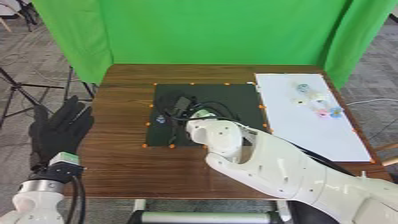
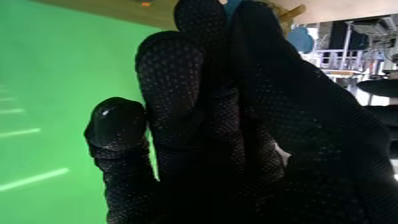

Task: Arrange flowers

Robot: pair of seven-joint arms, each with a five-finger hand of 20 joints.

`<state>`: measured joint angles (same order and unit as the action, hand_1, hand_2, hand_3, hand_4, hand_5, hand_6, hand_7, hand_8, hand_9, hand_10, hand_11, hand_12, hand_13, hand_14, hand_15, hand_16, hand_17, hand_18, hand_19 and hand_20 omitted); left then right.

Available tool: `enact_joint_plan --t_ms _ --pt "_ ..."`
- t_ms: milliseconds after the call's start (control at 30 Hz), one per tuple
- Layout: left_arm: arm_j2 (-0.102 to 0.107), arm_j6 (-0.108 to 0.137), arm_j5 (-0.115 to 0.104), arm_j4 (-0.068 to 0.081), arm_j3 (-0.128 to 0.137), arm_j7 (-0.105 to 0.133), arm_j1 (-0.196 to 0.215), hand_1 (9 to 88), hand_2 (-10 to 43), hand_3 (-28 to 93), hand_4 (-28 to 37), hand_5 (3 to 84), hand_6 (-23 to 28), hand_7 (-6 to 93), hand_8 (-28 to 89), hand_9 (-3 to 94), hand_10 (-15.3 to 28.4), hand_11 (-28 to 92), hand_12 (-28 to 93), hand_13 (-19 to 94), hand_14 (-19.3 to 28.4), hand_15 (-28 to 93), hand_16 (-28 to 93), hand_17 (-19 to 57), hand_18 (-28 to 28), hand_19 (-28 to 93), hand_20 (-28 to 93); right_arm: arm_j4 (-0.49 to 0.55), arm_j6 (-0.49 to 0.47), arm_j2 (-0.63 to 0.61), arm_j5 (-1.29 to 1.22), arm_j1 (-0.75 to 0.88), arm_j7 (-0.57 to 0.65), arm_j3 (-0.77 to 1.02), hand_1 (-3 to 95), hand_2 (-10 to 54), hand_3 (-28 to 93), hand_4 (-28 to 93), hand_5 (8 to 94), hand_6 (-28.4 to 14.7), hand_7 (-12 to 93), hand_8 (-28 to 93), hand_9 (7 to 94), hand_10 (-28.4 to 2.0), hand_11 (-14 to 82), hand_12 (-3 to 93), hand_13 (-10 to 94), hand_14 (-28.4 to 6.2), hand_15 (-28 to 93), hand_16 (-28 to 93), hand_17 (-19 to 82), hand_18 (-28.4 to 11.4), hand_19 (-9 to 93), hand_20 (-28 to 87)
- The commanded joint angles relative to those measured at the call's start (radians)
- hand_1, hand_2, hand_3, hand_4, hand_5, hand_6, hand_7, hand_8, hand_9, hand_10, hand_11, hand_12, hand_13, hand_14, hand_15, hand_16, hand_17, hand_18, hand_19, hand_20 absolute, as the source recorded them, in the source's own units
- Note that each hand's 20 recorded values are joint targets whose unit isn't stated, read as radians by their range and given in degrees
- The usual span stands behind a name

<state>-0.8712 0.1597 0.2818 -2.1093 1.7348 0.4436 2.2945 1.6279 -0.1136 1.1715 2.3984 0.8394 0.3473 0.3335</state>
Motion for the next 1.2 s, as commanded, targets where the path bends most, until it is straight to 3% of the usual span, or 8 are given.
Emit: enact_joint_plan --t_ms 33,167,267,333,367,433,900,1200 --pt "0.011 0.001 0.006 0.006 0.003 0.001 -0.015 26.1 14.6 60 -28.3 34.0 7.9 12.2 -9 25.1 13.4 16 9 18 12.2 25 -10 -4.2 8.8 24 6 -0.039 0.038 0.049 0.049 0.000 0.029 -0.058 59.1 -9.5 70 -28 78.1 0.6 27 1 89.0 -7.3 7.4 39.2 77 -5.6 51 42 46 -18.8 93 38" --pt "0.008 0.008 0.013 0.004 0.005 -0.013 -0.022 26.1 14.2 61 -28.3 34.0 7.9 12.4 -9 25.0 13.4 16 9 18 12.2 25 -10 -4.2 8.8 24 6 -0.053 0.043 0.064 0.081 0.003 0.070 -0.071 59.0 -9.5 70 -28 78.0 0.5 27 1 88.9 -7.5 7.6 39.0 76 -6.0 51 41 46 -19.0 93 37" --pt "0.001 0.012 0.046 0.004 0.010 -0.032 -0.022 26.3 14.2 62 -28.3 33.9 7.9 12.4 -9 25.0 13.4 16 9 18 12.3 25 -10 -4.2 8.8 24 6 -0.048 0.029 0.068 0.081 0.007 0.105 -0.071 58.7 -9.5 71 -28 77.1 0.0 27 1 87.9 -8.1 7.7 38.6 76 -6.3 51 42 45 -19.5 93 37" --pt "0.005 0.011 0.031 0.002 0.009 -0.025 -0.021 26.4 14.3 63 -28.3 33.9 7.9 12.5 -9 25.2 13.4 17 9 18 12.3 26 -10 -4.2 8.8 24 6 -0.051 0.024 0.070 0.093 0.007 0.112 -0.071 58.6 -9.5 71 -28 75.9 -0.3 26 1 86.9 -8.3 7.6 38.2 75 -6.3 51 42 45 -19.7 93 37" --pt "0.002 0.017 0.036 0.001 0.012 -0.038 -0.022 26.4 14.3 63 -28.3 33.9 7.9 12.5 -9 25.2 13.4 17 9 18 12.3 26 -10 -4.2 8.8 24 6 -0.049 0.010 0.071 0.093 0.019 0.111 -0.060 58.5 -9.5 71 -28 75.4 -0.5 26 0 86.6 -8.4 7.5 37.9 74 -6.2 51 42 45 -19.8 93 37" --pt "0.007 0.027 0.032 0.001 0.009 -0.032 -0.027 26.6 14.5 64 -28.3 33.9 7.9 12.6 -9 25.2 13.4 17 9 18 12.3 26 -10 -4.2 8.8 24 6 -0.045 0.016 0.070 0.079 0.022 0.126 -0.062 58.2 -9.5 70 -28 74.3 -0.8 25 0 85.7 -8.4 7.7 37.2 74 -6.2 51 42 45 -20.0 93 36" --pt "0.001 0.010 0.033 0.003 0.010 -0.031 -0.027 27.0 14.1 67 -28.3 33.4 8.0 13.3 -9 25.1 13.2 17 8 17 11.0 24 -10 -4.3 8.8 25 6 -0.025 -0.075 0.073 0.061 0.031 0.190 -0.055 53.5 -9.5 71 -28 67.0 -2.1 21 -4 79.9 -10.6 10.6 32.1 72 -8.0 53 39 43 -21.0 93 35" --pt "-0.033 -0.006 0.043 -0.002 0.026 -0.050 -0.008 28.0 10.8 68 -28.3 33.0 8.0 13.3 -9 24.7 13.3 17 9 16 10.9 24 -10 -4.5 9.0 25 6 0.096 -0.089 0.006 0.100 0.119 0.237 0.065 46.3 -9.5 76 -28 63.7 -3.7 18 -13 74.6 -13.7 19.6 19.9 72 -9.1 54 31 45 -21.3 93 34"
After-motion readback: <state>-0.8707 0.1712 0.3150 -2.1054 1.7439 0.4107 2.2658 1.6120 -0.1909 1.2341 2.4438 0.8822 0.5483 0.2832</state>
